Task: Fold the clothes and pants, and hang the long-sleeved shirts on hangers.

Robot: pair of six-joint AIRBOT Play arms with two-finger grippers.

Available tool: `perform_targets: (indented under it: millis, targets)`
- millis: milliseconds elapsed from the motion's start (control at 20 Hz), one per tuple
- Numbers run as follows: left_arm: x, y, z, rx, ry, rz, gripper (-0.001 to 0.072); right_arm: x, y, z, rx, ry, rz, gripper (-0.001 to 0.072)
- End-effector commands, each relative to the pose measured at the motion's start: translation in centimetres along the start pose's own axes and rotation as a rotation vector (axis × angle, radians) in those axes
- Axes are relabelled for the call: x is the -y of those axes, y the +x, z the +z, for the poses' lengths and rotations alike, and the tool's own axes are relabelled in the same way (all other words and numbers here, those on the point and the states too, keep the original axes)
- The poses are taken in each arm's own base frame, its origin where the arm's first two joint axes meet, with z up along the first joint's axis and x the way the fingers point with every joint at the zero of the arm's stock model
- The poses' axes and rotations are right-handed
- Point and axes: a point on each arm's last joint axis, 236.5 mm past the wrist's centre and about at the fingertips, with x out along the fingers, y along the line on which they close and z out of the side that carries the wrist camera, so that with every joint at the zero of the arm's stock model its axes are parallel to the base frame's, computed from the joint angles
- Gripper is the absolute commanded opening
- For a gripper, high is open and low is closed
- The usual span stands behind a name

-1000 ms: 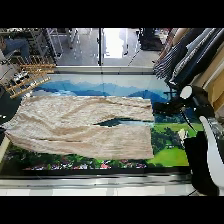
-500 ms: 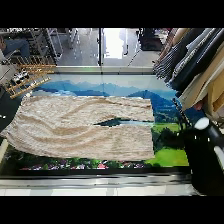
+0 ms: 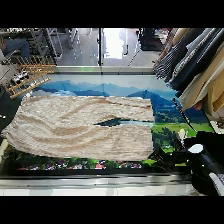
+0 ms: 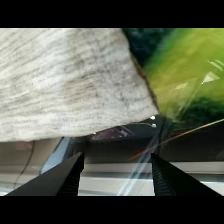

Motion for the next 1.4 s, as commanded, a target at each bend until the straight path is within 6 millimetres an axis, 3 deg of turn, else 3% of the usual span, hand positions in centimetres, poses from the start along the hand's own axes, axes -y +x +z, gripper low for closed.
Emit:
perform_targets:
  millis: [0,50,150,200,250,350,450,550,650,950,1250,1300,1350]
  targets:
    - [0.7,1.9,0.7,0.025,-0.021,-0.029,0.0438,0.2,0.7,1.9,0.095,0.07,0.021,0.0492]
    - [0.7,2.2,0.7,0.023,-0.019,-0.028,0.0433,0.0,0.7,2.9,0.132,0.086,0.036,0.0458]
    - [0.9,2.8,0.6,0.017,-0.012,-0.024,0.0301,-0.2,1.0,4.2,0.178,0.105,0.048,0.0442]
    - [0.9,3.0,0.6,0.019,-0.011,-0.023,0.0293,-0.2,1.4,4.4,0.181,0.105,0.042,0.044]
    - [1.0,3.2,0.5,0.017,-0.01,-0.023,0.0278,-0.2,1.9,4.4,0.176,0.106,0.038,0.0388]
    - [1.1,3.5,0.1,-0.001,-0.001,-0.021,0.0263,-0.2,2.8,4.7,0.177,0.118,0.034,0.0379]
    - [-0.2,3.3,-1.2,-0.057,0.045,0.044,0.0268,-0.2,2.9,4.9,0.184,0.12,0.032,0.0378]
    - [-2.2,2.5,-1.6,-0.078,0.08,0.12,0.0443,-0.1,2.7,5.2,0.193,0.097,0.019,0.0322]
    - [-2.8,1.8,-1.2,-0.061,0.062,0.121,0.0444,-0.5,2.3,5.9,0.213,0.09,0.024,0.0279]
    - [-1.1,2.0,2.7,0.11,-0.066,0.001,0.0442,-1.6,1.3,7.4,0.254,0.065,0.037,0.0224]
    - [-0.1,5.1,1.6,0.062,-0.098,-0.02,0.0437,-1.6,1.4,7.3,0.248,0.063,0.034,0.0225]
    - [0.2,5.3,1.5,0.059,-0.099,-0.022,0.0366,-1.6,1.4,7.3,0.248,0.065,0.037,0.0223]
    - [0.4,5.3,1.5,0.055,-0.098,-0.028,0.0124,-1.7,1.4,7.3,0.251,0.068,0.041,0.0177]
